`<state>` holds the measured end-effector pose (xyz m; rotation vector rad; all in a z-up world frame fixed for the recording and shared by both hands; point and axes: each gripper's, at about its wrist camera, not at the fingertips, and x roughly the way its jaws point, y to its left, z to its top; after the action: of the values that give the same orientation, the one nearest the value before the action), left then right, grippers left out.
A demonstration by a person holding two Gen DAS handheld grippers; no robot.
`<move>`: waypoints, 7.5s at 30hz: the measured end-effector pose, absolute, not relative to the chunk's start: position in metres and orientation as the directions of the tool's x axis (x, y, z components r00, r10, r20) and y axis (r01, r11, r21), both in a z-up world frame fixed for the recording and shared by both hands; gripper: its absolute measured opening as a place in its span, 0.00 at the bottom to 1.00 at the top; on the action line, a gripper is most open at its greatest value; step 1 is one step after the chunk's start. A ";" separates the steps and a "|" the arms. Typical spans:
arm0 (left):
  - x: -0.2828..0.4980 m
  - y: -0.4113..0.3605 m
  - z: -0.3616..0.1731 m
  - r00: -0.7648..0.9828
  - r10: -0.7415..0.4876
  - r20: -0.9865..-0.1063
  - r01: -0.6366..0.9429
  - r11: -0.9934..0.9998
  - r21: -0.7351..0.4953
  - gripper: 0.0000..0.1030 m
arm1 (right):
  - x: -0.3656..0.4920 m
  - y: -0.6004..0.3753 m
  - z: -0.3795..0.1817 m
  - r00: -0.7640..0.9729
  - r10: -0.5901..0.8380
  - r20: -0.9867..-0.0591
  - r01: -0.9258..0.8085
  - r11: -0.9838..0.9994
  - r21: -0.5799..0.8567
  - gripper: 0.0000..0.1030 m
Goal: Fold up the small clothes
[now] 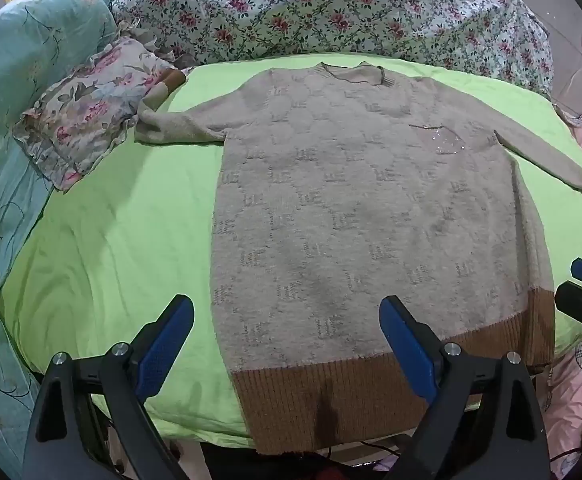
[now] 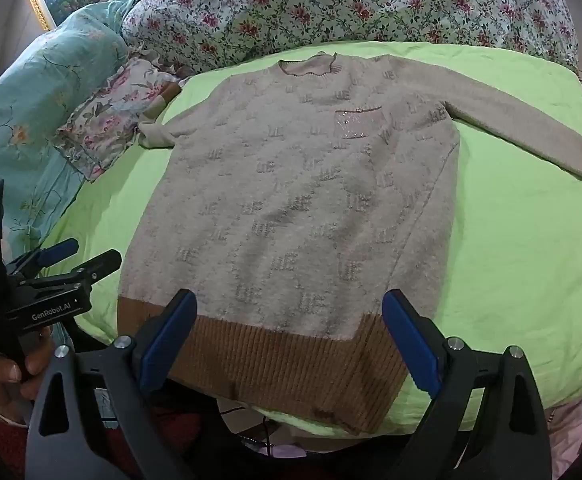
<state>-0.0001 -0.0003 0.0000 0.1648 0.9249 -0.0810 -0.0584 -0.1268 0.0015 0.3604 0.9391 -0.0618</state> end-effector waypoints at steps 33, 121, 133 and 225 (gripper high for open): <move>0.008 -0.003 -0.005 0.577 -0.025 -0.816 0.153 0.985 0.078 0.92 | -0.053 -0.124 0.003 0.591 0.101 -0.801 0.197 0.944 0.265 0.91; 0.125 0.025 -0.042 0.460 -0.115 -0.880 0.078 0.993 -0.089 0.92 | 0.270 -0.196 -0.009 0.661 0.392 -0.640 0.075 0.814 0.576 0.08; 0.206 0.002 -0.055 0.474 -0.248 -0.845 0.143 0.969 -0.204 0.92 | 0.261 -0.198 -0.037 0.596 0.530 -0.603 0.100 0.695 0.712 0.59; 0.290 0.132 -0.016 0.685 -0.158 -0.711 0.035 0.982 -0.185 0.54 | 0.150 -0.324 -0.021 0.659 0.127 -0.741 0.312 0.850 0.424 0.43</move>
<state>0.2905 0.1320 -0.0161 -0.1609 0.8103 -0.1091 0.1496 -0.3241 -0.0213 0.5616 0.8562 -0.1112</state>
